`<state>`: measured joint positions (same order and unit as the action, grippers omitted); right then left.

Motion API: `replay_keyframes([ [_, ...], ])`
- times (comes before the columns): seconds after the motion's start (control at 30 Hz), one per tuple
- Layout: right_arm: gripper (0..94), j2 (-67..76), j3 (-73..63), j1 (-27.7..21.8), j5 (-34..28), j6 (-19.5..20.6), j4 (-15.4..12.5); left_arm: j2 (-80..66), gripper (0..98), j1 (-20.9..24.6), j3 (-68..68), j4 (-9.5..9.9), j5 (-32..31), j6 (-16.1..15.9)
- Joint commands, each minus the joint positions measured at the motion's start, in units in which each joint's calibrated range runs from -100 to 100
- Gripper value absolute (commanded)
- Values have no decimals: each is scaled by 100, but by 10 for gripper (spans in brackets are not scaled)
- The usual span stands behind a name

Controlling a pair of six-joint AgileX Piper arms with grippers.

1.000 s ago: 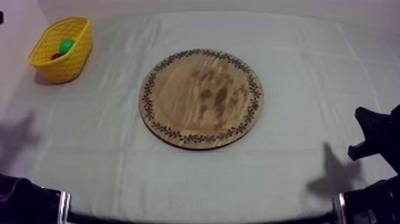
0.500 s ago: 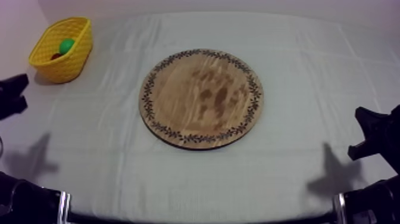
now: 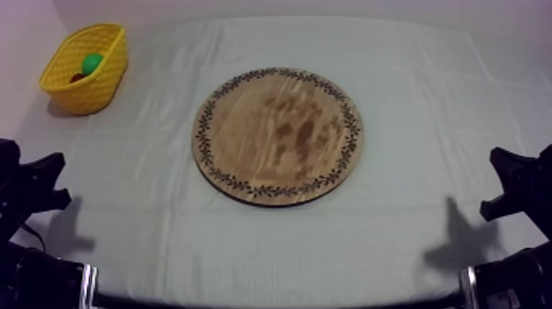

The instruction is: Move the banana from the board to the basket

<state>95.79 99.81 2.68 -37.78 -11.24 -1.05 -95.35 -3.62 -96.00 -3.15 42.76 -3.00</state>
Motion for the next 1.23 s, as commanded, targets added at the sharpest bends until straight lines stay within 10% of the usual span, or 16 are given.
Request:
replay_keyframes([
  [0.0,2,-3,-3,0,-4,-1,0,-91,0,6,-27,62,-34,63],
  [0.5,2,-3,-3,0,-4,-4,0,-445,28,-263,-362,381,-1062,263],
  [0.77,2,-3,-3,0,-4,-3,0,-463,2,-180,-370,502,-931,912],
  [1.2,2,-3,-3,0,-4,-1,0,-465,1,-149,-377,513,-929,1024],
])
